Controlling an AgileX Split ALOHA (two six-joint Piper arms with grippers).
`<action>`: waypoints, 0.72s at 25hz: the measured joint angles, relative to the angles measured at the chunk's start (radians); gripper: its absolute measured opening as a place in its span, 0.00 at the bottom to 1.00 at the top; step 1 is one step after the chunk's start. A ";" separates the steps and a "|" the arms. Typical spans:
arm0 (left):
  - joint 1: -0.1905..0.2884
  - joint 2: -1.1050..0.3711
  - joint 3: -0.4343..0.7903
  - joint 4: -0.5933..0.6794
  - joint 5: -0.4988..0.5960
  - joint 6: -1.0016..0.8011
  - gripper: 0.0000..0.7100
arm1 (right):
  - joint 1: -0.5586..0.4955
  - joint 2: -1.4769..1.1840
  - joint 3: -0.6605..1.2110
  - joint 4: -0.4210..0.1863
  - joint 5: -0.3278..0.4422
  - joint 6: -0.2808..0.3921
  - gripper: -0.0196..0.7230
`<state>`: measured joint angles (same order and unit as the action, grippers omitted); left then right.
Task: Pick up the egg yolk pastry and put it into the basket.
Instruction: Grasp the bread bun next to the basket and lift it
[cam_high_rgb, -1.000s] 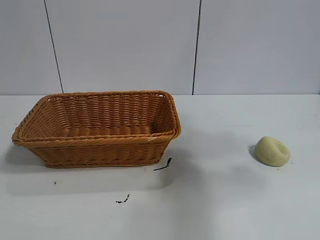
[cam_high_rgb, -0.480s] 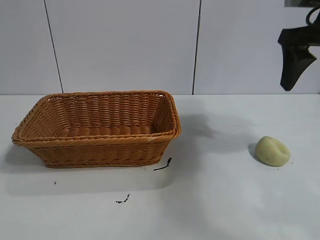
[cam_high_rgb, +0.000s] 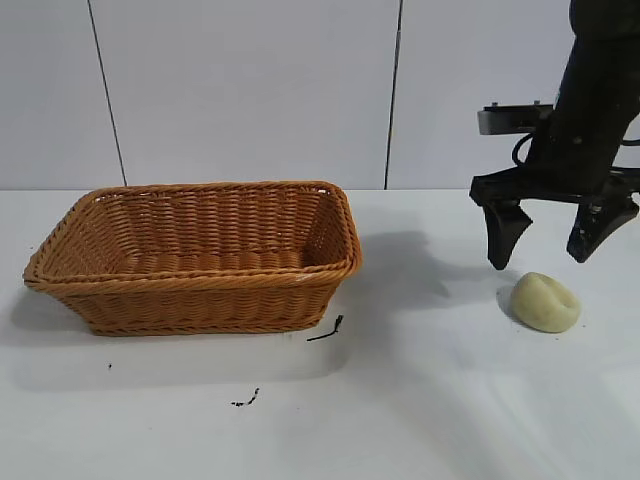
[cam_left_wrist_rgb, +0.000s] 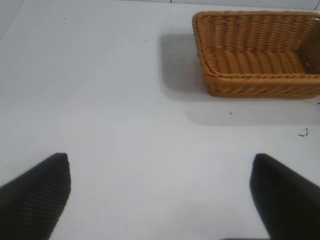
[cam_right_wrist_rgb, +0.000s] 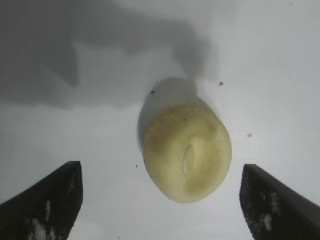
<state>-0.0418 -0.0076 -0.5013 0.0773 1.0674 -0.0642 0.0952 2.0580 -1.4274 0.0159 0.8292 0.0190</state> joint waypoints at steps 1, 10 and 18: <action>0.000 0.000 0.000 0.000 0.000 0.000 0.98 | -0.007 0.011 0.000 0.000 -0.010 0.003 0.82; 0.000 0.000 0.000 0.000 0.000 0.000 0.98 | -0.017 0.091 0.000 -0.003 -0.048 -0.004 0.82; 0.000 0.000 0.000 0.000 0.000 0.000 0.98 | -0.017 0.092 0.000 -0.003 -0.047 -0.004 0.64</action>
<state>-0.0418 -0.0076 -0.5013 0.0773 1.0674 -0.0642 0.0777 2.1496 -1.4274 0.0133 0.7827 0.0149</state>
